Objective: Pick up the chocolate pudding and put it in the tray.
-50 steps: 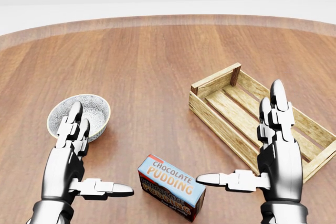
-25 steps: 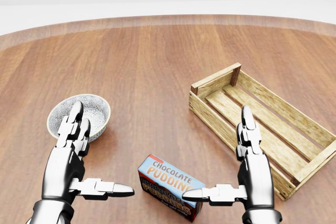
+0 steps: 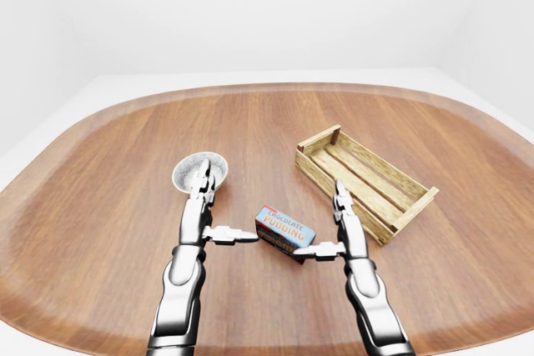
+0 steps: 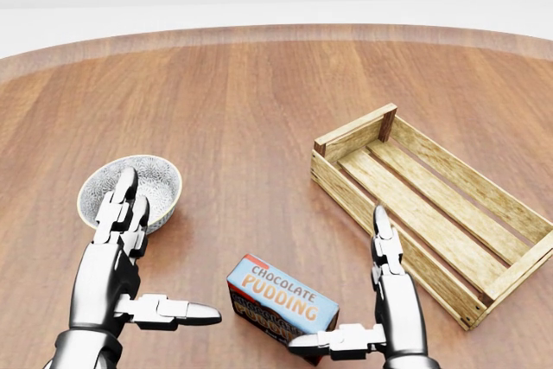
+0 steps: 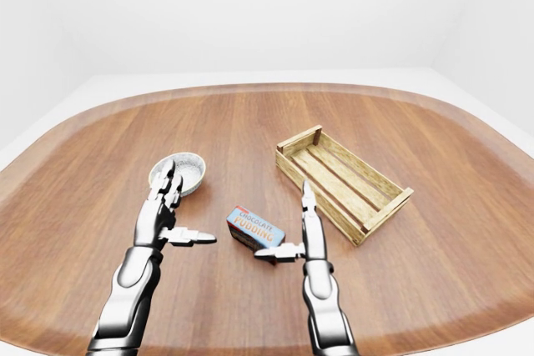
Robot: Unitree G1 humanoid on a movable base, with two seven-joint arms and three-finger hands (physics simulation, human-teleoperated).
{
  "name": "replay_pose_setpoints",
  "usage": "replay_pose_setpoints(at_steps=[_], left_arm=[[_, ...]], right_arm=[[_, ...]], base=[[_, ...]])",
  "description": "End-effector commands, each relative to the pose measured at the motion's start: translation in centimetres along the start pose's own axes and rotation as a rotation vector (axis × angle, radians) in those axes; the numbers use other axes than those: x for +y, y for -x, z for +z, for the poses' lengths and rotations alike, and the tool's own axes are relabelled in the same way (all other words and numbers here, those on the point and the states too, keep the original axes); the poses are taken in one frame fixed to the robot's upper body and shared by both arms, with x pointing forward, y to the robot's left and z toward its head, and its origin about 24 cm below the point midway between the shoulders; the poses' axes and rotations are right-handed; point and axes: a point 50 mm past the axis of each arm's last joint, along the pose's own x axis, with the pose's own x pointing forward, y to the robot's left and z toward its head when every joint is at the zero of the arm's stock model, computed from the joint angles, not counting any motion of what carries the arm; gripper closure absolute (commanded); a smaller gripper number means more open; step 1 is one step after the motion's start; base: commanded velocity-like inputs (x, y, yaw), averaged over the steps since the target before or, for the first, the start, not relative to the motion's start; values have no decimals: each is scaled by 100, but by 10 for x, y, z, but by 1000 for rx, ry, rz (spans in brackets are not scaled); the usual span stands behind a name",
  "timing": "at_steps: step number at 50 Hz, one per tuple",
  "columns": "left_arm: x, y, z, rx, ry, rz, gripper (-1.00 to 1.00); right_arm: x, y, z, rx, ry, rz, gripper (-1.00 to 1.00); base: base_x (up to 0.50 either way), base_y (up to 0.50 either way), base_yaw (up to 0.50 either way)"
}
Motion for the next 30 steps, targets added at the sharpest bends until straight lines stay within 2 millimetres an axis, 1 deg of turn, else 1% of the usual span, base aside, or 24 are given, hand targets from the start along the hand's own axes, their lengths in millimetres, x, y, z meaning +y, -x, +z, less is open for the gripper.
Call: replay_pose_setpoints(at_steps=[1, 15, 30], left_arm=[[2, 0, -3, 13, 6, 17, -100], [2, 0, -3, 13, 5, 16, -100], [2, 0, -3, 14, 3, 15, -100]], right_arm=[[4, 1, -15, 62, 26, 10, -100], [7, 0, -35, 149, 60, 12, -100], [10, 0, -46, 198, 90, 14, -100]], base=[[0, 0, 0], [0, 0, 0], [0, 0, 0]])
